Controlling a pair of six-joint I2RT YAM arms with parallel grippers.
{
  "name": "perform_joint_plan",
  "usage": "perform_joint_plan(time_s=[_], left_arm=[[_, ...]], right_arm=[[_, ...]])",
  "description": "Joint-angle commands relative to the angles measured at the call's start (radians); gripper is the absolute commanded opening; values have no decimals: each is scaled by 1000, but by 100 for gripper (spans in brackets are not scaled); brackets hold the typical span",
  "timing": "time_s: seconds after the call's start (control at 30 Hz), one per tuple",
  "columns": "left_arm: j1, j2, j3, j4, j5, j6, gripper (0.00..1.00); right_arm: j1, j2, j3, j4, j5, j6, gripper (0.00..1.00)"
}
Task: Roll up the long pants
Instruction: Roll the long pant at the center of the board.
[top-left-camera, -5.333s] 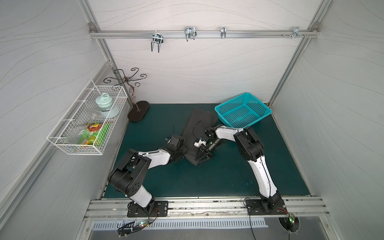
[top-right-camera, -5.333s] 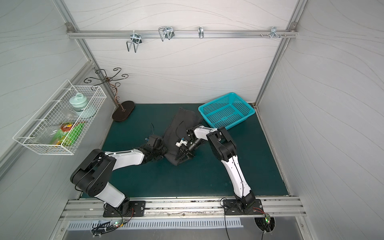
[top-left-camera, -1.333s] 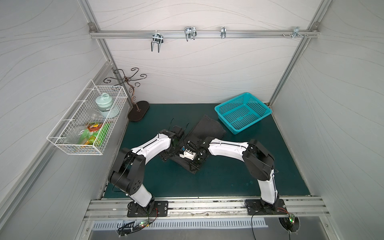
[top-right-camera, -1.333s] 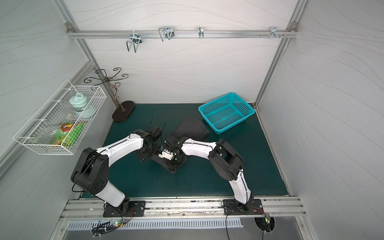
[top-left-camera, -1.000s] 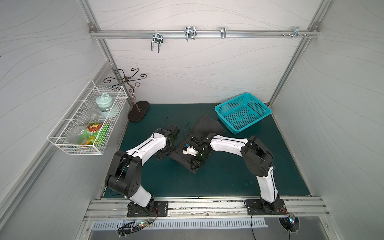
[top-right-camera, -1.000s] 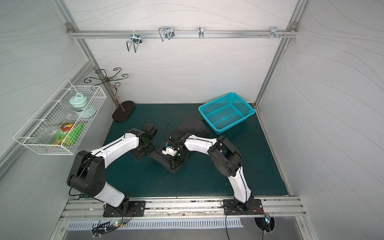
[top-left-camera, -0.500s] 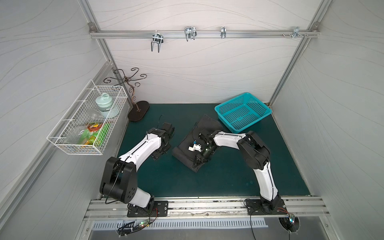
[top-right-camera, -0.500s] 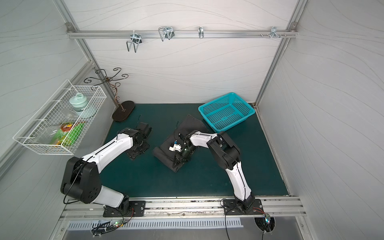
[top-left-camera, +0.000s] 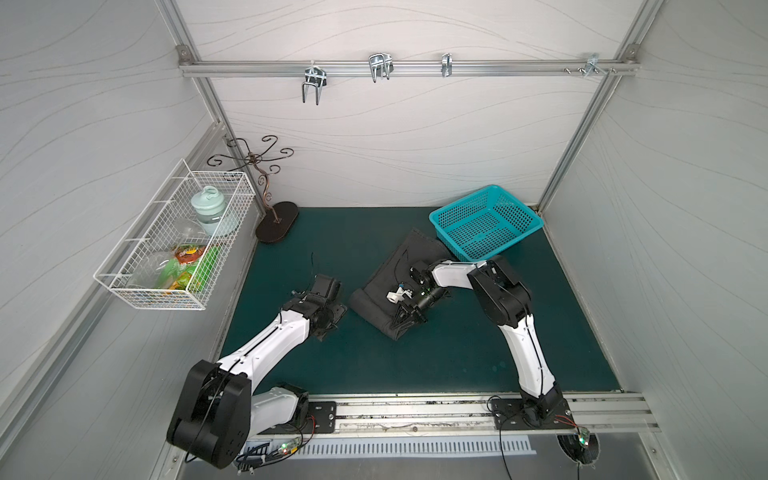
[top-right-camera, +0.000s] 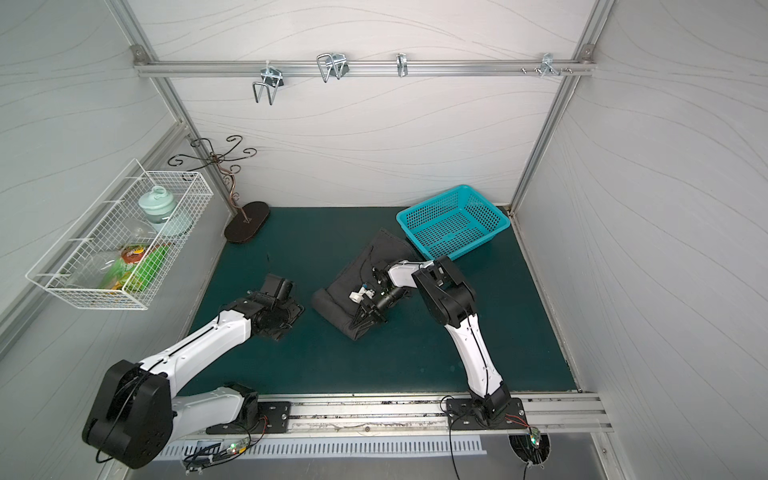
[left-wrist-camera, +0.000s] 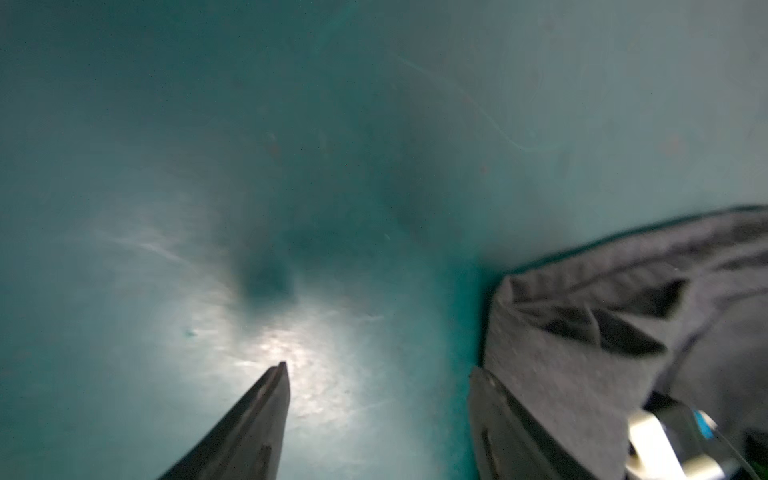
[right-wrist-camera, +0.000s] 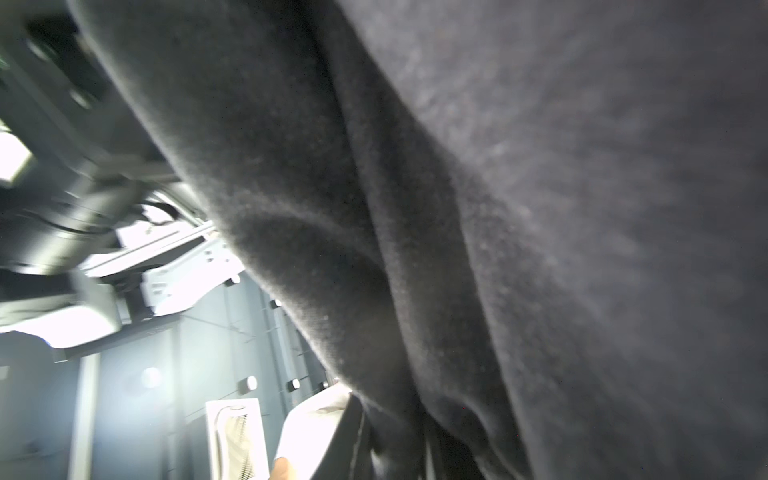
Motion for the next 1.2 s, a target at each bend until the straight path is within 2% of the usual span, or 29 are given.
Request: perform_joint_plan(time_s=[0.0,0.07,0.1,0.17,0.2,0.23,0.3,0.4,0.5,0.6,0.73,0.97,1.1,1.17], left_arm=[[-58,-23,-9,246,55,-21,72],[-107,-17,-29,336,59,-30,68],[-124,-10,-44,392,65,-43,61],[-140,9,-75,479,77,-86,39],[-143,20,-93,523,82,-103,32],[-144,28,-109,562,85,-115,31],[-144,36,-131,605,85,-120,36],[-144,33,-136,607,95,-105,48],[-143,32,-141,603,111,-101,64],[-144,46,-152,635,140,-99,71],[-143,119,-176,764,190,-104,74],[-144,300,-230,1037,257,-187,74],[-143,308,-243,1047,281,-204,74],[-143,271,-239,982,298,-199,74]], right_arm=[[-6,132,-53,-63,135,64,0],[-5,134,-52,-60,132,66,0],[-5,135,-51,-60,129,64,0],[-6,135,-49,-56,128,63,0],[-6,137,-48,-57,122,65,0],[-5,137,-48,-55,117,63,0],[-8,140,-53,-51,95,69,0],[-19,137,-85,4,26,108,0],[-29,142,-89,6,23,109,0],[-39,146,-88,3,30,108,0],[-43,148,-86,-1,31,102,0],[-51,146,-87,-6,41,99,0],[-62,139,-91,-3,44,100,0],[-66,139,-94,-2,46,100,0]])
